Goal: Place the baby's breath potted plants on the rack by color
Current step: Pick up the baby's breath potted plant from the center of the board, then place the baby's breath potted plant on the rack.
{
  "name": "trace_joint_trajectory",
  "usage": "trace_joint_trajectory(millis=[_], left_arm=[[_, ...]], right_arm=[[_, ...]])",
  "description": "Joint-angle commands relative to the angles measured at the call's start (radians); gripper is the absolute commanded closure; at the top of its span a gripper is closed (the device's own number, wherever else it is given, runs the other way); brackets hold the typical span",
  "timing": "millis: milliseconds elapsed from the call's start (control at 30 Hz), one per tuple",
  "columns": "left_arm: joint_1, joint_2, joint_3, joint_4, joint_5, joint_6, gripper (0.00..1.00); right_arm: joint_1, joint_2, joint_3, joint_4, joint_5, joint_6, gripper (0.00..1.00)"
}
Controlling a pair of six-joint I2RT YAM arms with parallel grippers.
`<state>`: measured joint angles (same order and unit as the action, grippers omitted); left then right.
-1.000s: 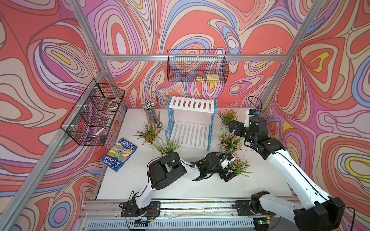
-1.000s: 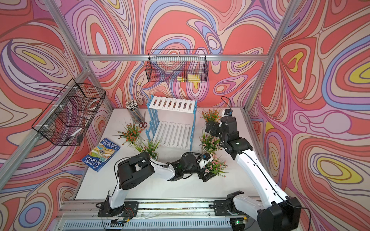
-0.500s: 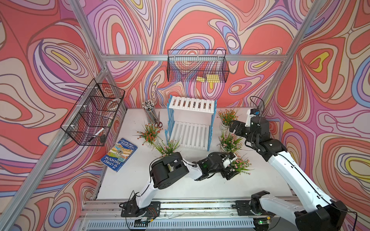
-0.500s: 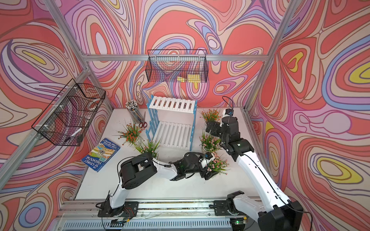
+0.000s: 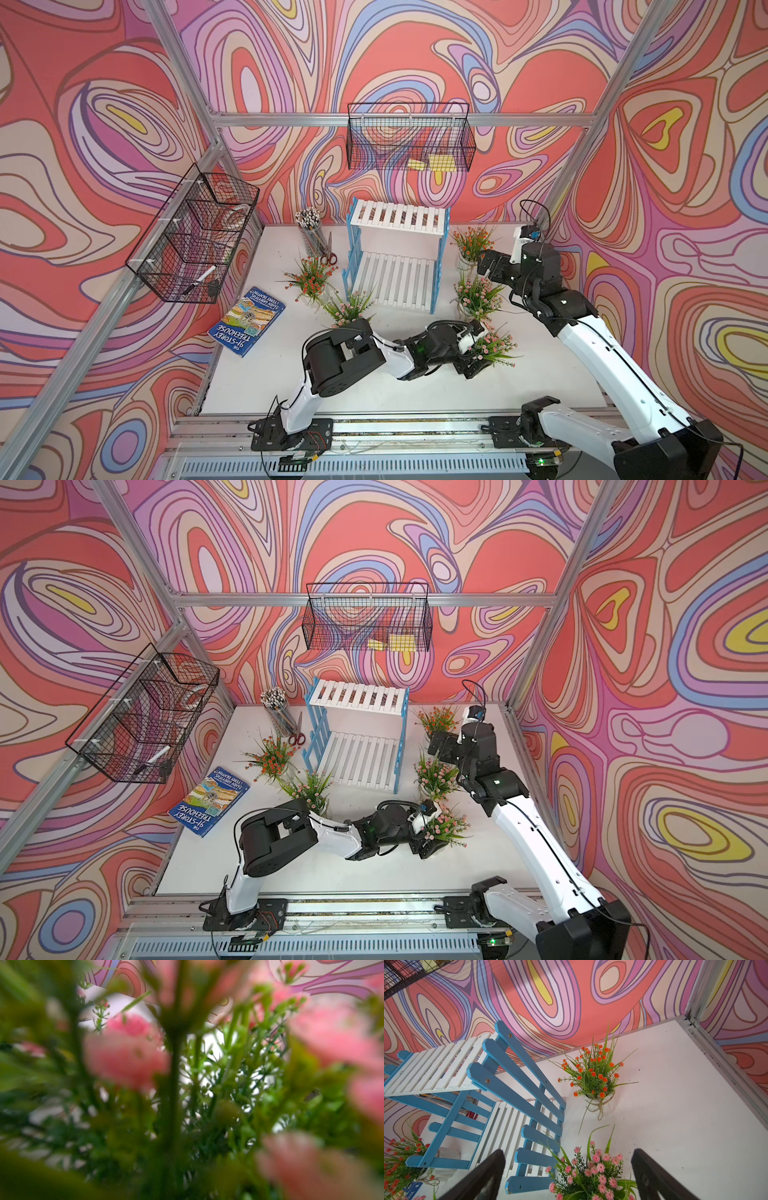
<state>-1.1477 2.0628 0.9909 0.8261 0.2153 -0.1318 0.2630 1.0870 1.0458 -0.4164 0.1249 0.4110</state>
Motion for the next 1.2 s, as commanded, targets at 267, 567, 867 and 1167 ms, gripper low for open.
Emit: trace_joint_trajectory(millis=[267,567,867,1167], left_arm=[[-0.011,-0.204,-0.117,-0.020,-0.060,0.008,0.45],[-0.012,-0.390,-0.227,-0.085,-0.148,0.017,0.45],[0.004,-0.579,-0.273,-0.221,-0.310,0.052,0.41],[0.104,-0.691,-0.301,-0.286,-0.363,0.051,0.40]], right_arm=[[-0.005,-0.007,-0.024,0.017,0.027,-0.011,0.02],[-0.005,0.008,-0.020,0.039,0.035,-0.008,0.02],[-0.006,0.009,-0.008,0.053,0.047,-0.005,0.02],[-0.006,0.002,-0.007,0.060,0.068,-0.013,0.02]])
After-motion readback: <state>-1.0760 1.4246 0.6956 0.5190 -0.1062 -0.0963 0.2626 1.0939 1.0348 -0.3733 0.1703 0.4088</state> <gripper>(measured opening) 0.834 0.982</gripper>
